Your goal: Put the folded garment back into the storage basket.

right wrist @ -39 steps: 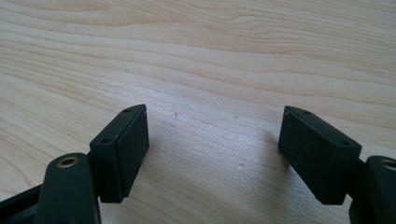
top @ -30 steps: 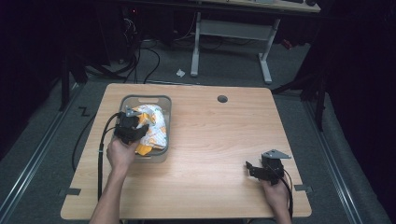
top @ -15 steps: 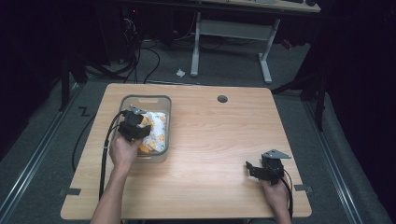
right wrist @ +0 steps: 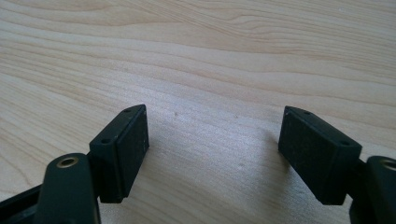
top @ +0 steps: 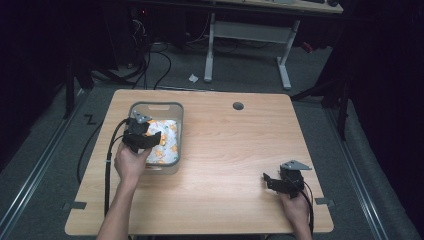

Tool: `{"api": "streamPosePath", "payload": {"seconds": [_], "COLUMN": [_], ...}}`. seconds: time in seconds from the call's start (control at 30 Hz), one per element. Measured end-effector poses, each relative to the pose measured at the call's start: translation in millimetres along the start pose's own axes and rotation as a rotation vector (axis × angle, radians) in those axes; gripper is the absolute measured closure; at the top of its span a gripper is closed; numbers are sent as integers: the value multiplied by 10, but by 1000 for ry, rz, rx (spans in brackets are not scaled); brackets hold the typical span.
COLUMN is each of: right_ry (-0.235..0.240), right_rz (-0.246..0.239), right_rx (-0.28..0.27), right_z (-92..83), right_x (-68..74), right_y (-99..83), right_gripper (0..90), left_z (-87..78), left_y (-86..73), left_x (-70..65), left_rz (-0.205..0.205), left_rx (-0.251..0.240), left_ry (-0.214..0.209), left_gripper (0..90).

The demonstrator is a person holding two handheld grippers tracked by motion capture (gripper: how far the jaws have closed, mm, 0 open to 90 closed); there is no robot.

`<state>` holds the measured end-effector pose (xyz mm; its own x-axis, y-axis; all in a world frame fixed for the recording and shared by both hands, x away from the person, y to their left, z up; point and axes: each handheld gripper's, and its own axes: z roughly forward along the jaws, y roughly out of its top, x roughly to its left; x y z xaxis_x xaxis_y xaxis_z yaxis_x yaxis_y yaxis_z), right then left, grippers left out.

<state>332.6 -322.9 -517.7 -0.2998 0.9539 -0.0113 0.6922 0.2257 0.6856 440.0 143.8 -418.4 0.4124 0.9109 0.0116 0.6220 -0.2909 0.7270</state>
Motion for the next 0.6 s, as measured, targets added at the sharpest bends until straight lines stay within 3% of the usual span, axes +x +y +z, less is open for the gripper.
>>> {"api": "streamPosePath", "payload": {"seconds": [0.3, 0.6], "right_ry": [-1, 0], "right_rz": [0, -1], "right_rx": [-2, -1], "right_z": [1, 1], "right_x": [0, 1], "right_y": [-1, -1], "right_gripper": [244, 244], "left_z": [-176, -300], "left_y": [3, -35], "left_x": [-129, -193], "left_rz": [-1, -8], "left_rx": [-73, -115], "left_ry": [-63, -112], "left_gripper": [449, 447]}}
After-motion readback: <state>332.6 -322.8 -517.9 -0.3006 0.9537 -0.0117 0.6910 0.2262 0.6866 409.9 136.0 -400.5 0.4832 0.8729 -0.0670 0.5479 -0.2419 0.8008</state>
